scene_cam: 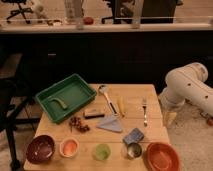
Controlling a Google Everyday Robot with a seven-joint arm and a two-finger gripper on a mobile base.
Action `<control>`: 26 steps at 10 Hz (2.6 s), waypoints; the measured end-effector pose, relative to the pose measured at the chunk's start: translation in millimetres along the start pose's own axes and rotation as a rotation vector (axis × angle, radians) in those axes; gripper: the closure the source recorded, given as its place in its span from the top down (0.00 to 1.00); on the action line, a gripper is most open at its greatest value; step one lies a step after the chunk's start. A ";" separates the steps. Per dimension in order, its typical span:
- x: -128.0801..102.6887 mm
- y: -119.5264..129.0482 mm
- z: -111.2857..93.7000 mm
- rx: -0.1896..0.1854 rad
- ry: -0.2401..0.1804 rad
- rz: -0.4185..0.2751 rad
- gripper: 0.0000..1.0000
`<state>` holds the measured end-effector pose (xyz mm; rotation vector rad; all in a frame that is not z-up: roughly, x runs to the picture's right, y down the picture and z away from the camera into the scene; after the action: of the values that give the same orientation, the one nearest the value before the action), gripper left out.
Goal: Place grapes in red bowl
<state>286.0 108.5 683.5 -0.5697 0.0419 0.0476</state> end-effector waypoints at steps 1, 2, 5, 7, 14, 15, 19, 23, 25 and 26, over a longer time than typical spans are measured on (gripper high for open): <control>0.0 0.0 0.0 0.000 0.000 0.000 0.80; 0.0 0.0 0.0 0.000 0.000 0.000 0.80; 0.0 0.0 0.0 0.000 0.000 0.000 0.80; 0.0 0.0 0.0 0.000 0.000 0.000 0.80; -54.6 3.3 17.7 -0.032 0.064 -0.450 0.80; -74.8 3.7 23.7 -0.043 0.088 -0.596 0.80; -136.9 15.6 47.7 -0.094 0.159 -1.066 0.80; -156.0 20.3 53.4 -0.103 0.179 -1.165 0.80; -156.3 20.2 53.5 -0.103 0.178 -1.166 0.80; -155.6 20.3 53.7 -0.102 0.177 -1.164 0.80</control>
<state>131.0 149.4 726.0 -0.6292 -0.1249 -1.1377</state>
